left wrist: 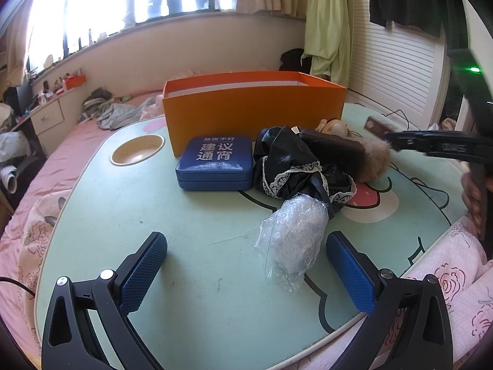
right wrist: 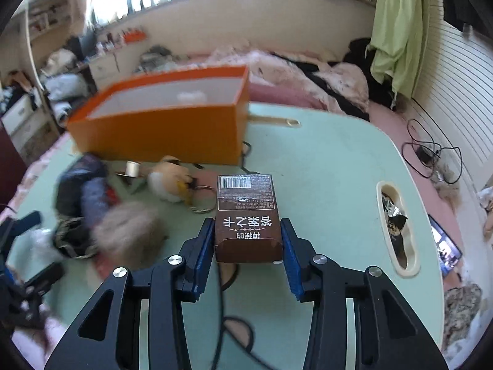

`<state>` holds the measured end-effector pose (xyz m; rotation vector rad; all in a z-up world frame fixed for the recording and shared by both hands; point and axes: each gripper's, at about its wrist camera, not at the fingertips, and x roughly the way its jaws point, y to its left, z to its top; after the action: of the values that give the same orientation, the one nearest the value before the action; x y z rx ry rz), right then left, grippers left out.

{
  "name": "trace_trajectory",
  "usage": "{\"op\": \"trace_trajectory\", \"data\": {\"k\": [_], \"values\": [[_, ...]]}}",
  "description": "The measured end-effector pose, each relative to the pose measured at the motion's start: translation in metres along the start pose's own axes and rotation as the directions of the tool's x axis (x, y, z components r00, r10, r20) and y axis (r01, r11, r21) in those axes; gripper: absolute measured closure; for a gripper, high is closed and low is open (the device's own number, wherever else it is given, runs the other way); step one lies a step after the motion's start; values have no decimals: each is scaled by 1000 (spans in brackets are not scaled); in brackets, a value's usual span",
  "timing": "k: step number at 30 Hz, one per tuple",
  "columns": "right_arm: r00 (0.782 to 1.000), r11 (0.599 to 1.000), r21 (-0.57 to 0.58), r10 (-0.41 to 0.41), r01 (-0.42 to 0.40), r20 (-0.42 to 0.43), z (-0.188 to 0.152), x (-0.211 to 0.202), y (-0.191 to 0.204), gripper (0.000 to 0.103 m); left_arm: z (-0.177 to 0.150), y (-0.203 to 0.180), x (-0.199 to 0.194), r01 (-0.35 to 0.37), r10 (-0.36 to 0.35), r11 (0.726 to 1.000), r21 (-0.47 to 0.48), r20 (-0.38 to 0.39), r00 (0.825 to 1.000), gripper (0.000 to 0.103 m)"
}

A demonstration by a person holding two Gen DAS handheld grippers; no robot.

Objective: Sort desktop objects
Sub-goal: 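Grasp the brown card box with the right gripper while the left grasps the clear plastic bag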

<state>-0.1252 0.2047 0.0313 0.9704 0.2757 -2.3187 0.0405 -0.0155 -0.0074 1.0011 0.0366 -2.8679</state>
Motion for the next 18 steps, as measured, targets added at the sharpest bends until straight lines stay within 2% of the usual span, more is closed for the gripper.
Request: {"op": "trace_trajectory", "data": {"k": [6,10,12,13,14,15,18], "values": [[983,993,11,113,-116,147,-19,-40,11,60,7,-2,-11,7,-8,1000,4,53,999,0],[981,994,-46,103,-96,162,-25,-44,30,60,20,-8,-9,17,-19,999,29,65,998,3],[982,993,-61,105,-96,158,-24,-44,36,60,25,-13,-1,32,-33,999,39,38,999,22],[983,993,-65,104,-95,154,-25,-44,38,60,25,-15,2,43,-44,998,44,18,999,46],[983,993,-66,103,-94,152,-25,-44,38,60,25,-17,5,58,-58,997,51,0,998,74],[983,993,-63,104,-95,152,-25,-43,37,60,23,-20,6,67,-67,996,61,-12,998,77],[981,994,-49,109,-102,160,-27,-46,35,60,18,-24,-5,51,-54,994,96,28,998,77]]}}
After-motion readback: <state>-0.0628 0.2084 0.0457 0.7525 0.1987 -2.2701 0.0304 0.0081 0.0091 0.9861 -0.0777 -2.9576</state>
